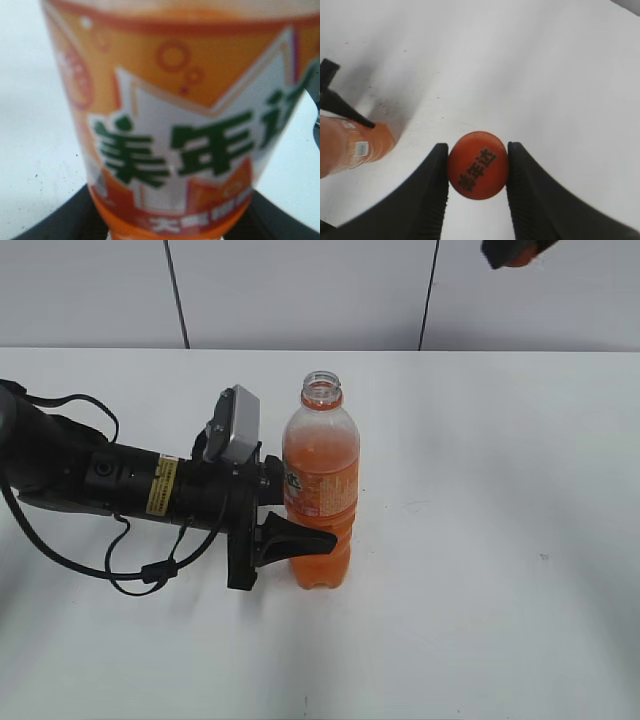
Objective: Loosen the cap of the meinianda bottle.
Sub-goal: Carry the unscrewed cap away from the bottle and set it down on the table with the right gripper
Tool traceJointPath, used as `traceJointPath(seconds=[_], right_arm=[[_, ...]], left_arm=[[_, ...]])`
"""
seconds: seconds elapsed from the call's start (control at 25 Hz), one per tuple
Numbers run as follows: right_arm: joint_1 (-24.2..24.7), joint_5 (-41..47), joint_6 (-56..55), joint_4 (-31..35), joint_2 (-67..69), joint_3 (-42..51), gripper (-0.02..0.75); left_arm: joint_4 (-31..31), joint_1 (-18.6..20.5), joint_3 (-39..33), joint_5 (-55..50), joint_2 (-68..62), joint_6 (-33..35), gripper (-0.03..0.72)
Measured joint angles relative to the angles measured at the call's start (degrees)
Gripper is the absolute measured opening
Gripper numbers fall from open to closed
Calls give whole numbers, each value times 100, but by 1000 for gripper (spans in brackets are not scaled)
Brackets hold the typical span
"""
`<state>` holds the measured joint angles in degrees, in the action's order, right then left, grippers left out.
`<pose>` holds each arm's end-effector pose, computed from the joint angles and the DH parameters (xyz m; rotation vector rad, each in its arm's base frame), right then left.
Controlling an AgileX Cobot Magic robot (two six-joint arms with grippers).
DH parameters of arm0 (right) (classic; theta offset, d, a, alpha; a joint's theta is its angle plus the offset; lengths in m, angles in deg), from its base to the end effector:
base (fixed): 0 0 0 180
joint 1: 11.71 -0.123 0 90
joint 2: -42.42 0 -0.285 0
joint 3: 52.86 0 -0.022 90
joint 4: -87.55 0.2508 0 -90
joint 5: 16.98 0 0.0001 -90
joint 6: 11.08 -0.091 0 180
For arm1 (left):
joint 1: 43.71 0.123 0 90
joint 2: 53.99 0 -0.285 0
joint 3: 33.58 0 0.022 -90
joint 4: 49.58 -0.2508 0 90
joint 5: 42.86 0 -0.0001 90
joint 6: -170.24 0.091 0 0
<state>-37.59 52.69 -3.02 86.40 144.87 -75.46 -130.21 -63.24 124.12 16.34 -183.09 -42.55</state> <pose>0.3161 0.1515 0.3887 -0.7646 2.4973 0.0835 0.3066 -0.1905 0.0996 1.4081 1.5634 -0.9777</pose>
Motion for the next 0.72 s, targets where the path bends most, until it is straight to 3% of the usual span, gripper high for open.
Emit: traceJointPath(seconds=[0.2, 0.4, 0.72], right_arm=[[941, -147, -104, 360, -6, 208, 269], [1575, -863, -109, 615, -23, 1102, 269], [1807, -3110, -125, 1133, 35, 3437, 269]], left_arm=[[0, 0, 0, 0, 0, 0, 380], [0, 0, 0, 0, 0, 0, 380], [0, 0, 0, 6, 0, 0, 380]])
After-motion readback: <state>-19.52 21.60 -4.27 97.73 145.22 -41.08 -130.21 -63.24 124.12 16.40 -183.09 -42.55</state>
